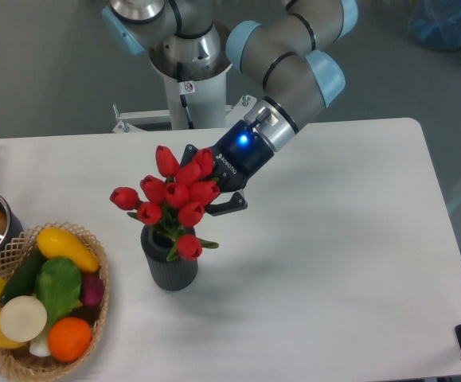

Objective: Pick up the flowers from the vase
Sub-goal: 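Lift the gripped tulips upward, drawing the stems out of the vase, then raise the tulips higher until the stems clear the vase rim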

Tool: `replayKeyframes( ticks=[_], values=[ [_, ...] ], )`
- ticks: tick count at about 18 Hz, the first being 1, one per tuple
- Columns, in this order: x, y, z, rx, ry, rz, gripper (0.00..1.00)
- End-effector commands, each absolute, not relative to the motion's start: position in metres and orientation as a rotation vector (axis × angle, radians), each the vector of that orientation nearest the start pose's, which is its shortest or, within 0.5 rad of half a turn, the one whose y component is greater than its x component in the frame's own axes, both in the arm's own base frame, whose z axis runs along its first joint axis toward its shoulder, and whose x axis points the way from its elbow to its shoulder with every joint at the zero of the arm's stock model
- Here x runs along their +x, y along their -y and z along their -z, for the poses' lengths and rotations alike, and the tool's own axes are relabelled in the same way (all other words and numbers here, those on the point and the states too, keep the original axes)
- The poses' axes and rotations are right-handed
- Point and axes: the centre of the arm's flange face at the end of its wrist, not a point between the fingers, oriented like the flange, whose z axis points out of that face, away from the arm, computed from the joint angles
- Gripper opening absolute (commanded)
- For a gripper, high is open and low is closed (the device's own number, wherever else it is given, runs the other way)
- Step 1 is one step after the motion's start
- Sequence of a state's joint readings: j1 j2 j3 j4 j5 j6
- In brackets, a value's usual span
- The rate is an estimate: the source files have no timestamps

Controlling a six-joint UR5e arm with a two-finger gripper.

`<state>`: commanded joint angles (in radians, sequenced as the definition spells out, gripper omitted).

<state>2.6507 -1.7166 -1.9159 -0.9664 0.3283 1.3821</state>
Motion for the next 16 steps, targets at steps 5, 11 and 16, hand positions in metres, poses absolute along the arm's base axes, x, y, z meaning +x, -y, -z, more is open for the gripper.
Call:
replayKeyframes(
  ticks=[5,11,16],
  values=[
    [-0.335,-0.441,-0.392,-1.856,-0.364,0.353,0.28],
    [-0.328,-0.438,-0.409,-1.842,-0.357,0.352,0.28],
    [-0.323,-0.434,-0.422,-1.845,-0.338,0.353,0.28]
  ],
)
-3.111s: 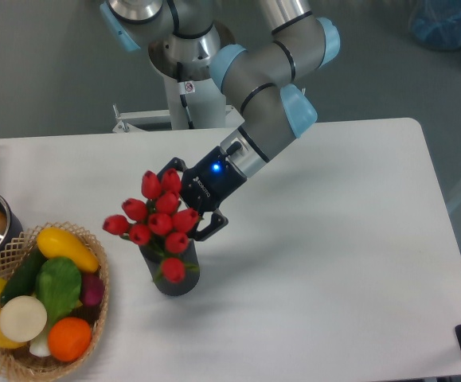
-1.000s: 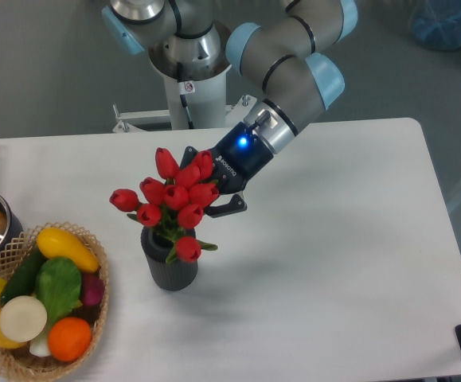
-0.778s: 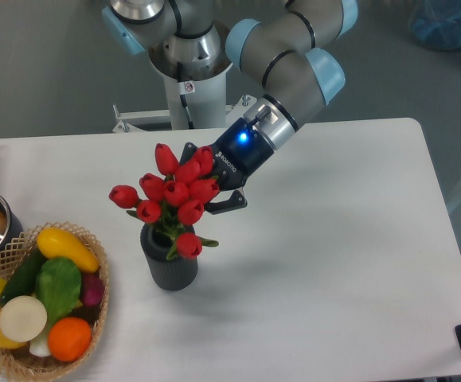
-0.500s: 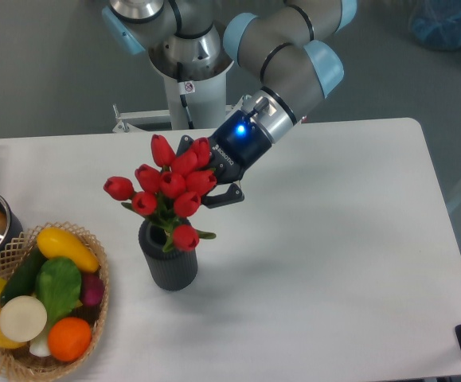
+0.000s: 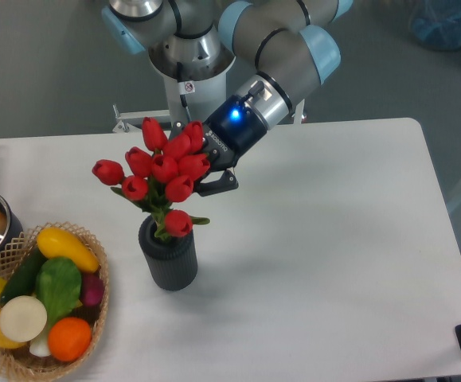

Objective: Pick up the flowers from the vase
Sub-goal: 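Raise the tulips higher until the stems clear the vase rim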

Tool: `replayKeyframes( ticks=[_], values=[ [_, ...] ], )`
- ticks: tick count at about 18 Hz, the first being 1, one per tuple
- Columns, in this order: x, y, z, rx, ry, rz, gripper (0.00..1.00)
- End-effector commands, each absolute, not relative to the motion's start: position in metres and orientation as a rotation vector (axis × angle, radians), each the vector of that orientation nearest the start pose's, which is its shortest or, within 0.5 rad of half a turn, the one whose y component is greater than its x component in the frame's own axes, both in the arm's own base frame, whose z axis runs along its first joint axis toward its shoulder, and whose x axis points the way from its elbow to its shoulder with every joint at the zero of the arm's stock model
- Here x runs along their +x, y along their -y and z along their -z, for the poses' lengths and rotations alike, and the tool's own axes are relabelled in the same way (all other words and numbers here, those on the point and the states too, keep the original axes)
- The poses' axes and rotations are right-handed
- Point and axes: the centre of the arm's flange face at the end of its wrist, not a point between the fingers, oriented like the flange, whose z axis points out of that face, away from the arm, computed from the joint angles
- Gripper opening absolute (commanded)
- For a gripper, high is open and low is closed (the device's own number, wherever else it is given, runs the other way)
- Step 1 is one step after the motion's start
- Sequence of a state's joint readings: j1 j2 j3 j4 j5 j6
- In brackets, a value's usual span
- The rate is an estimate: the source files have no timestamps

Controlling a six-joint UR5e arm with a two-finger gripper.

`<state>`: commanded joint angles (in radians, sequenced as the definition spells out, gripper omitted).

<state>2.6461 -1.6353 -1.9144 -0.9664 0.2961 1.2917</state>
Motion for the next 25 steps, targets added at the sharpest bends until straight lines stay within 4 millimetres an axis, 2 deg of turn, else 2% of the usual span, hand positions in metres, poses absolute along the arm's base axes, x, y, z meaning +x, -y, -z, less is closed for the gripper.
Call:
replayKeyframes(
  ticks=[21,25],
  values=[
    [-0.309,-0.425,-0.455,-1.810,-0.316,0.353,0.28],
    [-0.307,-0.422,-0.468,-1.773,-0.320,0.349,0.28]
  ],
)
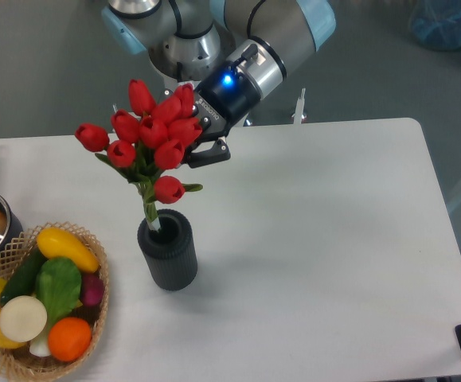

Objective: Pick up the flowers from the vase
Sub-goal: 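Raise the tulips higher until the stems clear the vase rim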

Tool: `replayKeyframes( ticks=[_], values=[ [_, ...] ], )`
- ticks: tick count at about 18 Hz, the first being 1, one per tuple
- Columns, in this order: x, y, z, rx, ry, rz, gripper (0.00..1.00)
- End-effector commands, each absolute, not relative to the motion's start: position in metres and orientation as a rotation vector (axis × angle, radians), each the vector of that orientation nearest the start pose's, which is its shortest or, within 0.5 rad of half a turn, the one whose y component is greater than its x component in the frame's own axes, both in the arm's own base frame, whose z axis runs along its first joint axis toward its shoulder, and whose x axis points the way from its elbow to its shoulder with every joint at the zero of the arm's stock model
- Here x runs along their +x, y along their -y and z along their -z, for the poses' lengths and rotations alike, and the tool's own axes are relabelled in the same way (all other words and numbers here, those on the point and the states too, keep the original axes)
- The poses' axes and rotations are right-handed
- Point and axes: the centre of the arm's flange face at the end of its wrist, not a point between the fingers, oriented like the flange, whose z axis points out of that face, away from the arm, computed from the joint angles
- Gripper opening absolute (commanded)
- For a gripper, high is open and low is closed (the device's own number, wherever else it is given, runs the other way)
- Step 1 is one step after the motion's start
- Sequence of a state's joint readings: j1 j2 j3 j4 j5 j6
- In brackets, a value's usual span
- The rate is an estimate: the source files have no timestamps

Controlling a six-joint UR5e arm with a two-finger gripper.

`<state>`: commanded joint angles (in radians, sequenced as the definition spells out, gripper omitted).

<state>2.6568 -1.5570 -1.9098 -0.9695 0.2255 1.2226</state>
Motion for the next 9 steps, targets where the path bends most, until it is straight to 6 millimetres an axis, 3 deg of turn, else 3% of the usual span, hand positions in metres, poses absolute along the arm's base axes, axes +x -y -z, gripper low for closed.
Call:
replayKeyframes(
  ticks=[9],
  values=[
    [-0.314,-0.413,-0.489,-1.763,-0.298,0.324,0.28]
  ],
)
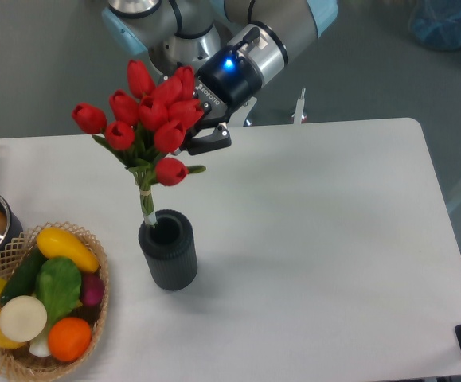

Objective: Pick up the flowers from the vase
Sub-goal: 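Raise the tulips higher until the stems clear the vase rim, then carry the tulip bunch away from the vase, holding it aloft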

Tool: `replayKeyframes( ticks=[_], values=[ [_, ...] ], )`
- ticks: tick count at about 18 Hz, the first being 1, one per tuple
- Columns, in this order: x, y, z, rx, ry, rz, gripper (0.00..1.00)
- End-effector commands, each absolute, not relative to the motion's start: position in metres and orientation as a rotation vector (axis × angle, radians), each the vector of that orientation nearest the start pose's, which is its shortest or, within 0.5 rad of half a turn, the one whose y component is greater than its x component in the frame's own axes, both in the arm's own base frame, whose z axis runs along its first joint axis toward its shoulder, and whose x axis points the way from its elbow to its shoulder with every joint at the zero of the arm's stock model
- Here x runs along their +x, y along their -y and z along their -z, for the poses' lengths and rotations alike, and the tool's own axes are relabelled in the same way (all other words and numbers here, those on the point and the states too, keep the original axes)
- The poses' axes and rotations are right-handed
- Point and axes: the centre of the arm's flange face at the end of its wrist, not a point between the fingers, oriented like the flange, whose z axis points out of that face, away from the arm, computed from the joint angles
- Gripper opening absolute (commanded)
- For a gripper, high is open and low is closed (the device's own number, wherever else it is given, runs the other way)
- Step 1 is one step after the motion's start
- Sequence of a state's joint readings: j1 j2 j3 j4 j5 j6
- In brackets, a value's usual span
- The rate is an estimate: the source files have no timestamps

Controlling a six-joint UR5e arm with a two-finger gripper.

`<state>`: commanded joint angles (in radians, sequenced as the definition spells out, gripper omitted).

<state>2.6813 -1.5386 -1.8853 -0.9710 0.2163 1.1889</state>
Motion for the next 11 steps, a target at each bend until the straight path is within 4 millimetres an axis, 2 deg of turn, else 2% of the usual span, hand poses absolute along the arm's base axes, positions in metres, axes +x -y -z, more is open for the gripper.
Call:
replayKeyframes(
  ticks=[6,11],
  values=[
    [-0.348,-0.386,-0.496,-1.774,-0.223,0.257,0.28],
    [-0.398,-0.338,-0.490,-1.835,-0.110,0.133,0.28]
  ],
)
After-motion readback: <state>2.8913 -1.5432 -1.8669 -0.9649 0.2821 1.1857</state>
